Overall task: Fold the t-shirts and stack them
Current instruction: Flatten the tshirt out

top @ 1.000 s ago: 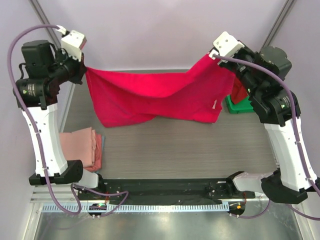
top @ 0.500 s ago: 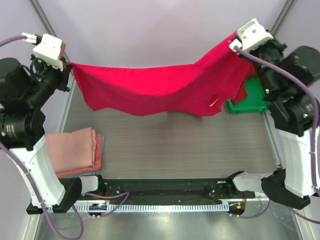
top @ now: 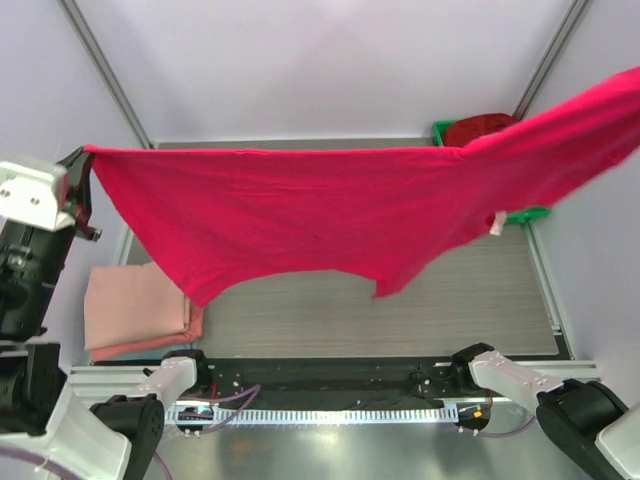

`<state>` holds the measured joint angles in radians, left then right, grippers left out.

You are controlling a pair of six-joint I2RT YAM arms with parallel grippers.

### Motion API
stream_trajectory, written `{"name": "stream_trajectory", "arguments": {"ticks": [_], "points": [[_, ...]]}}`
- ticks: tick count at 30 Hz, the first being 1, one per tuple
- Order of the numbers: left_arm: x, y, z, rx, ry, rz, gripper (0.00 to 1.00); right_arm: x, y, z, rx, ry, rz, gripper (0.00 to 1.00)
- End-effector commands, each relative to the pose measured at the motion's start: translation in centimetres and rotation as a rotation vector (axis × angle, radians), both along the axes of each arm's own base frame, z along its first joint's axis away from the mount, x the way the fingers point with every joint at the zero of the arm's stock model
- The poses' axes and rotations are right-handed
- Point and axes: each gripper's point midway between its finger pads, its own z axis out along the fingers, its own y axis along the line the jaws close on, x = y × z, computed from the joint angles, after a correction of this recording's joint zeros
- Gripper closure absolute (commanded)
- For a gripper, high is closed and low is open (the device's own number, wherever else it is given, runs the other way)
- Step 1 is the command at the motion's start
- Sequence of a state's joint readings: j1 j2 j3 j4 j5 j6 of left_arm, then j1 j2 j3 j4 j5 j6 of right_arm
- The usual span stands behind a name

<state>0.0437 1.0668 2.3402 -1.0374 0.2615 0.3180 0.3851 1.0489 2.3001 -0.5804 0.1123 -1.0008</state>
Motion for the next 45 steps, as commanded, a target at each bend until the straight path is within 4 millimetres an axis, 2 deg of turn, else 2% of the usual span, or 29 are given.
{"name": "stream_trajectory", "arguments": {"ticks": [1, 3, 6, 9, 12, 13, 14, 16, 17, 19, 20, 22, 23, 24, 26, 27, 29, 30, 31, 32, 33, 34, 35, 39, 40, 41, 42, 44, 45], "points": [[-2.9, 0.5, 3.6, 0.009, -0.167, 0.039, 1.00, -5.1, -0.8, 3.4, 0.040, -0.170, 0.044, 0.99], [-4.2, 0.8, 4.6, 0.008, -0.220, 0.061, 1.00, -6.5, -1.1, 3.6, 0.039, -0.202, 0.030, 0.99], [-4.7, 1.2, 5.5, 0.023, -0.257, 0.086, 1.00, -5.9, -1.0, 3.3, 0.034, -0.197, 0.017, 0.99], [-2.1, 1.6, 4.9, 0.047, -0.205, 0.102, 1.00, -1.8, 0.0, 1.7, -0.004, -0.115, -0.010, 0.99], [2.4, 1.7, 2.2, 0.071, -0.076, 0.091, 1.00, 3.4, 1.7, -1.3, -0.077, -0.005, -0.022, 0.99], [4.7, 1.6, 0.0, 0.075, 0.003, 0.077, 1.00, 4.8, 2.1, -2.2, -0.107, 0.022, -0.034, 0.99], [6.0, 1.4, -1.2, 0.079, 0.039, 0.059, 1.00, 7.4, 3.0, -4.3, -0.128, 0.079, -0.030, 0.99], [8.0, 1.1, -3.4, 0.090, 0.102, 0.037, 1.00, 10.2, 3.9, -6.4, -0.150, 0.137, -0.025, 0.99], [10.0, 0.9, -6.0, 0.097, 0.171, 0.013, 1.00, 12.3, 4.5, -8.2, -0.162, 0.173, -0.023, 0.99], [12.1, 0.8, -8.8, 0.120, 0.249, -0.006, 1.00, 15.3, 5.5, -10.5, -0.174, 0.229, -0.017, 0.99], [14.0, 0.6, -11.6, 0.124, 0.330, -0.028, 1.00, 17.0, 6.1, -12.3, -0.189, 0.269, -0.015, 0.99], [15.8, 0.4, -14.8, 0.141, 0.412, -0.056, 1.00, 20.4, 7.0, -15.3, -0.204, 0.340, -0.010, 0.99], [16.7, 0.3, -16.3, 0.138, 0.452, -0.068, 1.00, 22.2, 7.5, -17.7, -0.218, 0.388, -0.010, 0.99], [18.1, -0.3, -19.7, 0.132, 0.539, -0.109, 1.00, 23.4, 7.9, -19.4, -0.238, 0.422, -0.011, 0.99], [19.7, -0.8, -23.0, 0.134, 0.609, -0.139, 1.00, 26.8, 9.2, -24.7, -0.286, 0.507, 0.023, 0.99], [20.8, -1.3, -26.6, 0.134, 0.693, -0.158, 1.00, 27.9, 9.5, -26.7, -0.293, 0.542, 0.026, 0.99], [22.2, -1.5, -30.1, 0.157, 0.754, -0.174, 1.00, 31.2, 9.8, -32.9, -0.315, 0.655, 0.034, 0.99], [22.9, -1.3, -32.0, 0.158, 0.793, -0.169, 1.00, 32.3, 10.1, -35.0, -0.318, 0.688, 0.041, 0.99], [23.9, -2.6, -35.4, 0.174, 0.861, -0.201, 1.00, 33.4, 9.9, -36.9, -0.310, 0.721, 0.036, 0.99], [24.7, -2.6, -37.2, 0.175, 0.900, -0.206, 1.00, 35.4, 10.2, -40.3, -0.311, 0.769, 0.035, 0.99], [25.3, -2.6, -38.6, 0.166, 0.936, -0.201, 1.00, 36.5, 9.5, -41.9, -0.300, 0.798, 0.019, 0.99], [27.0, -2.2, -41.4, 0.160, 0.999, -0.174, 1.00, 37.5, 9.3, -43.2, -0.279, 0.822, 0.013, 0.99], [27.9, -2.1, -42.4, 0.152, 1.025, -0.160, 1.00, 39.6, 9.1, -45.7, -0.269, 0.855, 0.004, 0.99], [31.6, -1.9, -46.6, 0.117, 1.124, -0.129, 1.00, 44.7, 7.7, -51.0, -0.208, 0.948, -0.030, 0.99], [32.3, -2.0, -47.1, 0.106, 1.128, -0.123, 1.00, 45.6, 7.3, -51.6, -0.202, 0.956, -0.043, 0.99], [33.5, -2.0, -48.4, 0.100, 1.148, -0.120, 1.00, 47.0, 7.2, -50.6, -0.191, 0.932, -0.058, 0.99], [34.2, -2.0, -48.7, 0.099, 1.148, -0.116, 1.00, 48.3, 7.2, -53.7, -0.197, 0.982, -0.067, 0.99], [36.0, -1.8, -50.0, 0.095, 1.151, -0.096, 1.00, 50.4, 7.2, -53.2, -0.179, 0.961, -0.076, 0.99], [36.6, -1.4, -50.3, 0.101, 1.147, -0.074, 1.00, 51.5, 6.7, -55.4, -0.170, 0.992, -0.110, 0.99]]}}
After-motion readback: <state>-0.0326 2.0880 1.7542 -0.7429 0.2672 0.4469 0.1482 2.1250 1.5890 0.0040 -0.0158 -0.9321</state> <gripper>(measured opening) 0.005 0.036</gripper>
